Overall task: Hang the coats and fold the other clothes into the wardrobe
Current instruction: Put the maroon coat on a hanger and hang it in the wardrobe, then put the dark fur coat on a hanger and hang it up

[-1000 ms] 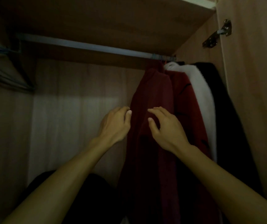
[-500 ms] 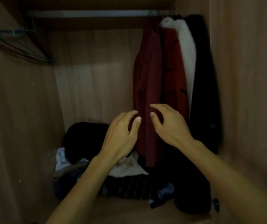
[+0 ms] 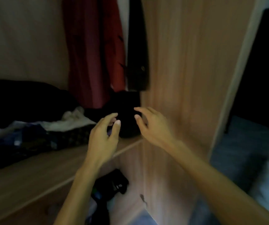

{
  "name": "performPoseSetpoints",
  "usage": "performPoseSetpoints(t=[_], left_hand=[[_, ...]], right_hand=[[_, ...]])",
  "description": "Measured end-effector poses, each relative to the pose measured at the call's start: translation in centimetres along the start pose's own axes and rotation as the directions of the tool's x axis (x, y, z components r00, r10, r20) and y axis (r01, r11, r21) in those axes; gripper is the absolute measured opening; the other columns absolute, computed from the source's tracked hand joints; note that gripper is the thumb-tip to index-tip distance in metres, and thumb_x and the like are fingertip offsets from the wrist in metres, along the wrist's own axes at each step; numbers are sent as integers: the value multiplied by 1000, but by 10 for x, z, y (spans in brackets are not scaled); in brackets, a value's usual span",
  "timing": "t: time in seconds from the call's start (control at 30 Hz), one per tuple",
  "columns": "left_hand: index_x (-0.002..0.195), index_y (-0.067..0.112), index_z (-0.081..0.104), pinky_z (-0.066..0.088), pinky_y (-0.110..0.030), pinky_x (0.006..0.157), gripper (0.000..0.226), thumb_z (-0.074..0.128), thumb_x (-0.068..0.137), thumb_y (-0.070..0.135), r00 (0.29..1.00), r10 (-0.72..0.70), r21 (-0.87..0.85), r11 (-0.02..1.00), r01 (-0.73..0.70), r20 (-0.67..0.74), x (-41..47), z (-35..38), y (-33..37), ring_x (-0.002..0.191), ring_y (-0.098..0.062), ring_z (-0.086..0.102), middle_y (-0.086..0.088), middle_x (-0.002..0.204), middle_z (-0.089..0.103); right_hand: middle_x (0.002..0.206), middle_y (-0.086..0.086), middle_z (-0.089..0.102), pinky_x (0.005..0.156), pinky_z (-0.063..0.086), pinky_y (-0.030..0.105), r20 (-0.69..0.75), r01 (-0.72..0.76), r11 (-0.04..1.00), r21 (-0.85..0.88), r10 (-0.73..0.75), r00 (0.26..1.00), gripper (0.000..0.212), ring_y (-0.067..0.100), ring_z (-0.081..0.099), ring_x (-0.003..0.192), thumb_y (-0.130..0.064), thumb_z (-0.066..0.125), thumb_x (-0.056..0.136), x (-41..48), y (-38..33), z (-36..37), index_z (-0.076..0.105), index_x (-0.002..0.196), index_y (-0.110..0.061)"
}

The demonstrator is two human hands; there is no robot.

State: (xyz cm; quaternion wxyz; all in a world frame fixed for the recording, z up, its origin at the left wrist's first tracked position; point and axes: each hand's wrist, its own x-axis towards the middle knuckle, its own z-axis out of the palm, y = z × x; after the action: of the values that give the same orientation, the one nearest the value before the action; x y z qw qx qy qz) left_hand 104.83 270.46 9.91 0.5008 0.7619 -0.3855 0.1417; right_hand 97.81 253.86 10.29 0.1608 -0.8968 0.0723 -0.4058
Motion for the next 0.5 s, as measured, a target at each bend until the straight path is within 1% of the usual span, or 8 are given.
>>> performPoseSetpoints(t=[0.07,0.17,0.2,0.23,0.3,0.37,0.43,0.5], left_hand=[[125,22,57,41,-18,85,33,48,95,33,997,-25,-81,996,31,71,-32,26,-4,105,-4,55,8,117,60],[123,24,58,40,-21,92,35,49,94,41,975,-30,-226,971,80,218,-78,62,2,108,-5,55,8,120,60],[123,23,59,40,-20,93,36,49,94,42,966,-37,-269,957,108,257,-93,72,9,109,-5,55,9,121,60],[123,22,59,38,-15,91,34,49,95,40,955,-46,-312,939,142,294,-106,79,18,108,-4,54,9,121,60],[120,21,61,35,-3,83,30,48,96,34,932,-42,-378,907,187,360,-125,94,42,103,2,54,11,120,60],[116,26,60,33,4,79,24,49,96,31,909,4,-417,889,187,418,-138,111,71,99,8,53,13,117,59],[115,28,60,35,3,80,22,49,96,29,875,82,-457,873,167,476,-153,130,104,100,6,55,14,113,61],[112,30,60,39,-1,83,20,49,95,29,844,151,-491,859,145,514,-173,149,138,101,6,57,16,110,63]], right_hand=[[117,2,65,82,44,24,44,-68,995,-78,71,996,33,20,62,100,-31,47,95,-47,7,-10,60,122,-17],[109,6,67,76,53,35,41,-186,970,-155,195,980,34,28,65,91,-32,46,93,-112,15,-40,62,116,-14],[107,8,67,75,53,37,35,-224,959,-173,233,972,34,29,65,90,-32,45,93,-133,18,-53,63,115,-13],[106,8,67,75,53,38,23,-266,945,-189,275,961,35,29,65,90,-33,44,93,-153,21,-67,63,114,-12],[108,5,66,77,52,37,-37,-367,907,-208,368,929,33,25,64,93,-32,44,95,-190,27,-98,63,116,-14],[115,2,65,85,50,34,-122,-458,867,-195,442,889,31,20,62,101,-30,47,97,-225,31,-131,62,119,-16],[120,1,63,91,48,29,-195,-527,830,-181,495,846,31,16,60,107,-30,48,97,-259,34,-162,61,122,-16],[122,0,63,93,45,25,-245,-584,795,-165,541,805,33,13,58,110,-32,48,97,-292,38,-189,61,123,-16]])
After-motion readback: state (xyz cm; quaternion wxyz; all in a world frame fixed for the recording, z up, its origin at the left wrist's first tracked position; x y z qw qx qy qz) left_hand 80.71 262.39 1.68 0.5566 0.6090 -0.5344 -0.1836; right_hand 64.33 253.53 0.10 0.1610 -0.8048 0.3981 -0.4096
